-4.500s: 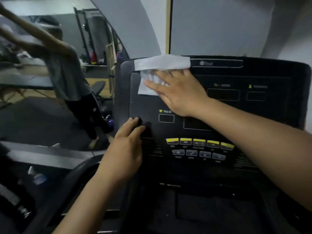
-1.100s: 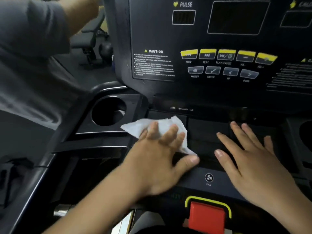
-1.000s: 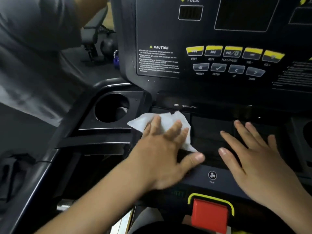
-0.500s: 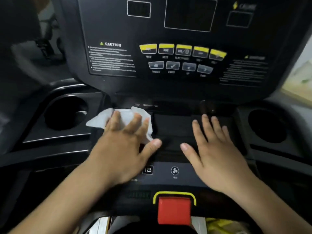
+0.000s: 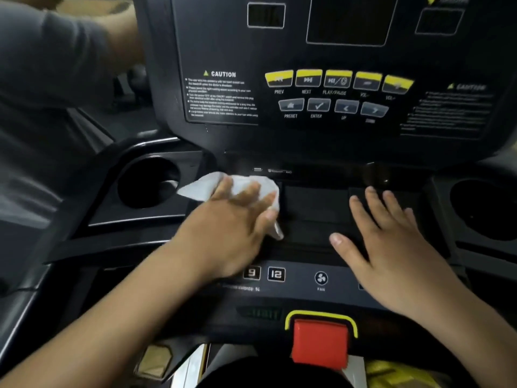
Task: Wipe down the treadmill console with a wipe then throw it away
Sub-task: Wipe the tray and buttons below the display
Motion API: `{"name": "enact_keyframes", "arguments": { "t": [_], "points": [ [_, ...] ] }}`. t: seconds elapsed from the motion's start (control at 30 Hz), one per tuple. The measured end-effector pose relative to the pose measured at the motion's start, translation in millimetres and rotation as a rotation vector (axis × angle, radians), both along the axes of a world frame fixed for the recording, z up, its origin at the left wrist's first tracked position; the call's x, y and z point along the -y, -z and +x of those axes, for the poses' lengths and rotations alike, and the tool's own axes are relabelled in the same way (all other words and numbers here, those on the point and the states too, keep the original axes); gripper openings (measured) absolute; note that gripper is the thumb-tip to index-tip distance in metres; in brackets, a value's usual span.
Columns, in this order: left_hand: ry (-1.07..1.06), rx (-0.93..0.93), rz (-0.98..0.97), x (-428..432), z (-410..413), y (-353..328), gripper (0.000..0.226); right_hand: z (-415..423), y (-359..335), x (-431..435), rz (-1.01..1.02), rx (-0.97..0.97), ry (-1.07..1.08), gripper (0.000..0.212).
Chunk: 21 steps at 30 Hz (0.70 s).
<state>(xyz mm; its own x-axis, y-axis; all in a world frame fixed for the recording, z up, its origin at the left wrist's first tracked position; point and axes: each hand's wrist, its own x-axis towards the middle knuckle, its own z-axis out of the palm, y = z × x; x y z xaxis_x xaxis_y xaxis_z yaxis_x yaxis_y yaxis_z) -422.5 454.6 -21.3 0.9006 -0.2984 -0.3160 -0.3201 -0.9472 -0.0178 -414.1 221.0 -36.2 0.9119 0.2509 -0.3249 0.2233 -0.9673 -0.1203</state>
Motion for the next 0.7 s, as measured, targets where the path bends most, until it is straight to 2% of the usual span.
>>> {"name": "enact_keyframes", "arguments": {
  "t": [0.07, 0.13, 0.23, 0.37, 0.47, 0.57, 0.7],
  "points": [
    [-0.005, -0.076, -0.052, 11, -7, -1, 0.060, 0, 2, 2, -0.002, 0.014, 0.001, 0.087],
    [0.019, -0.106, -0.096, 13, -18, 2, 0.064, 1, 3, 2, -0.014, 0.025, 0.002, 0.086],
    [0.014, 0.081, -0.033, -5, -4, 5, 0.066, 1, 1, 1, -0.020, 0.009, -0.002, 0.086],
    [0.043, -0.006, 0.097, 27, -27, 1, 0.047, 1, 4, 2, -0.030, 0.033, -0.003, 0.091],
    [-0.214, -0.013, 0.129, 28, -1, -3, 0.067, 0, 4, -1, -0.052, 0.029, 0.000, 0.087],
    [-0.330, -0.010, 0.129, 34, 8, -1, 0.089, 2, 6, 1, -0.051, 0.047, -0.004, 0.092],
    [-0.377, -0.073, 0.053, 39, -13, -5, 0.087, 2, 10, 0, -0.073, 0.052, -0.010, 0.101]
  ]
}}
